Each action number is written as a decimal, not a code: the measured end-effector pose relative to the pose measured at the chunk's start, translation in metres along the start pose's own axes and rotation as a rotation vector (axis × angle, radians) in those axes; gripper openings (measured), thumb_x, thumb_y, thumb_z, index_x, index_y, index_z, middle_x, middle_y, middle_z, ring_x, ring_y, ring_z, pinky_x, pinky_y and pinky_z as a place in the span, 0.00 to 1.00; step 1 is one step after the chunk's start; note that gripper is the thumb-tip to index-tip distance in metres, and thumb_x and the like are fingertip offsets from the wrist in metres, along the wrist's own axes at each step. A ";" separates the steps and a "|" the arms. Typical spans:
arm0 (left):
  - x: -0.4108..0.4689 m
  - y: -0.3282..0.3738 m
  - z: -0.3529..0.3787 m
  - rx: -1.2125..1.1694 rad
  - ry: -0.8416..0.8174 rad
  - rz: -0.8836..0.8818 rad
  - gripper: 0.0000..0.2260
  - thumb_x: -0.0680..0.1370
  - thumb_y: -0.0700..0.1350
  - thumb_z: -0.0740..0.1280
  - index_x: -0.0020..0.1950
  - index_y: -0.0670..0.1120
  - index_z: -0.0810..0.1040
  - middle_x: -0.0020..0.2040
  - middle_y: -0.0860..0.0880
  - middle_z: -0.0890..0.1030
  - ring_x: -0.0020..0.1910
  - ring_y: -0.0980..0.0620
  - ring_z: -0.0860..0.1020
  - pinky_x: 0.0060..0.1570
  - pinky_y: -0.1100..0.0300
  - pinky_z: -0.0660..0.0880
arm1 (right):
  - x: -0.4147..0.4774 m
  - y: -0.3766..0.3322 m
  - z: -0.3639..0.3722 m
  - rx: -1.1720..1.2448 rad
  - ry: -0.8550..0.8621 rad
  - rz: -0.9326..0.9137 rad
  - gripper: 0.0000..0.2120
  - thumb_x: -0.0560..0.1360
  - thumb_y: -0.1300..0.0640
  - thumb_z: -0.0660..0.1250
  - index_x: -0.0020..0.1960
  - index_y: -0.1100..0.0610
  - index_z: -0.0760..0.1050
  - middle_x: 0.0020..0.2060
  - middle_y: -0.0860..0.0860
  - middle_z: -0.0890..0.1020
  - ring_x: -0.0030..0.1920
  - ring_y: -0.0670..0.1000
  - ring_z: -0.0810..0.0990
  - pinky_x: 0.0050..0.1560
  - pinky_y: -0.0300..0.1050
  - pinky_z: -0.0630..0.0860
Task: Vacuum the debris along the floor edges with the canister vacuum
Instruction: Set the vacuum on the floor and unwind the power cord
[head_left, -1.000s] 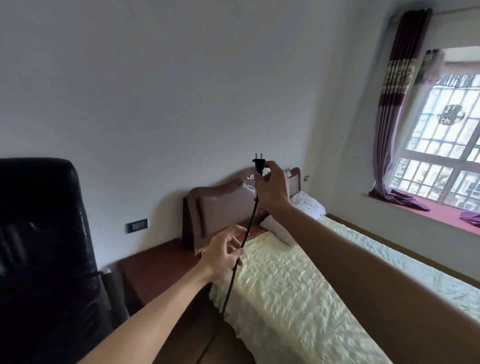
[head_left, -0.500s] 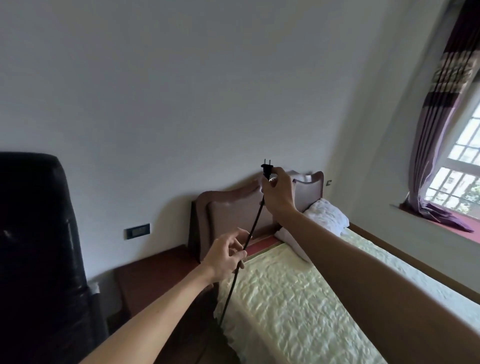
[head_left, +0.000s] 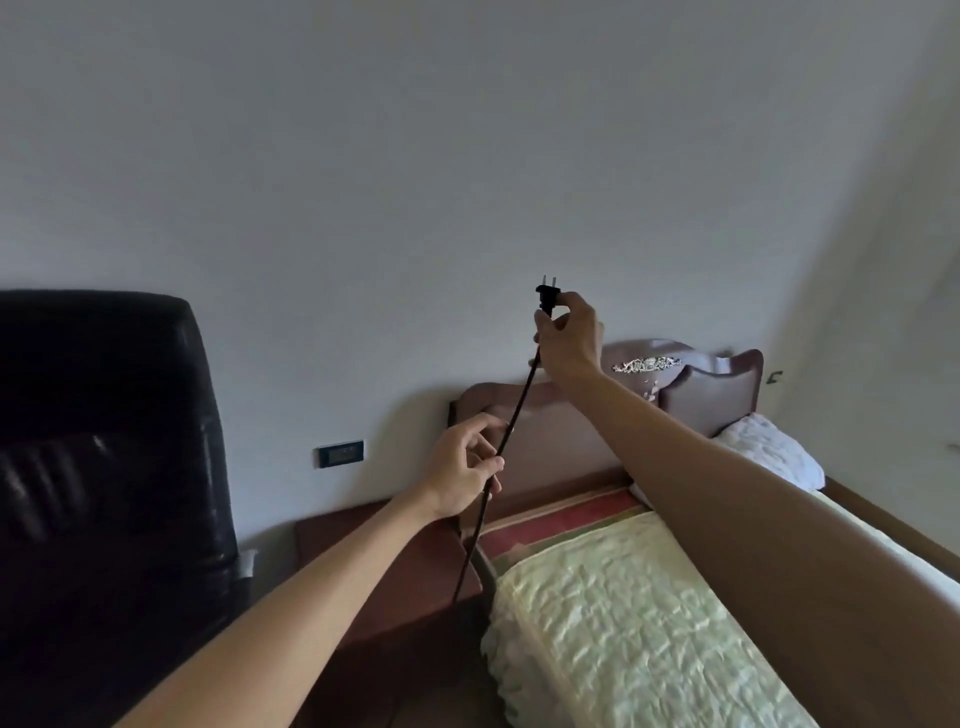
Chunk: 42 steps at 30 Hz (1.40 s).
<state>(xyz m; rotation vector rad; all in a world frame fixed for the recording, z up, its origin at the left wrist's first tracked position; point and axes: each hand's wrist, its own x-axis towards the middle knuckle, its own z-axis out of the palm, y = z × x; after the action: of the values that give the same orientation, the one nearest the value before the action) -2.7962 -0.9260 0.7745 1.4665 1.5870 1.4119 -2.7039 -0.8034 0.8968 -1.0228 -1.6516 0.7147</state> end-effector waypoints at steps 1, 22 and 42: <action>0.009 -0.002 0.002 -0.002 0.014 -0.016 0.15 0.78 0.32 0.65 0.63 0.43 0.74 0.45 0.41 0.74 0.33 0.43 0.81 0.35 0.45 0.81 | 0.011 0.005 0.005 0.004 -0.015 0.002 0.10 0.79 0.62 0.65 0.59 0.57 0.77 0.32 0.53 0.77 0.31 0.52 0.79 0.32 0.53 0.83; 0.082 -0.091 -0.020 0.054 0.221 -0.338 0.15 0.80 0.34 0.64 0.65 0.47 0.73 0.46 0.45 0.75 0.36 0.46 0.82 0.41 0.39 0.82 | 0.101 0.116 0.169 0.114 -0.429 0.109 0.12 0.79 0.61 0.65 0.62 0.57 0.76 0.38 0.59 0.81 0.30 0.48 0.76 0.22 0.37 0.73; 0.133 -0.246 -0.124 -0.049 0.198 -0.583 0.17 0.80 0.36 0.65 0.68 0.46 0.72 0.45 0.45 0.74 0.38 0.48 0.84 0.41 0.46 0.84 | 0.104 0.212 0.383 0.122 -0.534 0.437 0.05 0.78 0.62 0.67 0.52 0.55 0.76 0.34 0.58 0.79 0.33 0.50 0.78 0.32 0.49 0.81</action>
<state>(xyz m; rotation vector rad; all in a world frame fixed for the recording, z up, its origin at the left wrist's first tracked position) -3.0283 -0.8044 0.6165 0.7508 1.8834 1.2544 -3.0215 -0.6026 0.6493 -1.1844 -1.8109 1.4614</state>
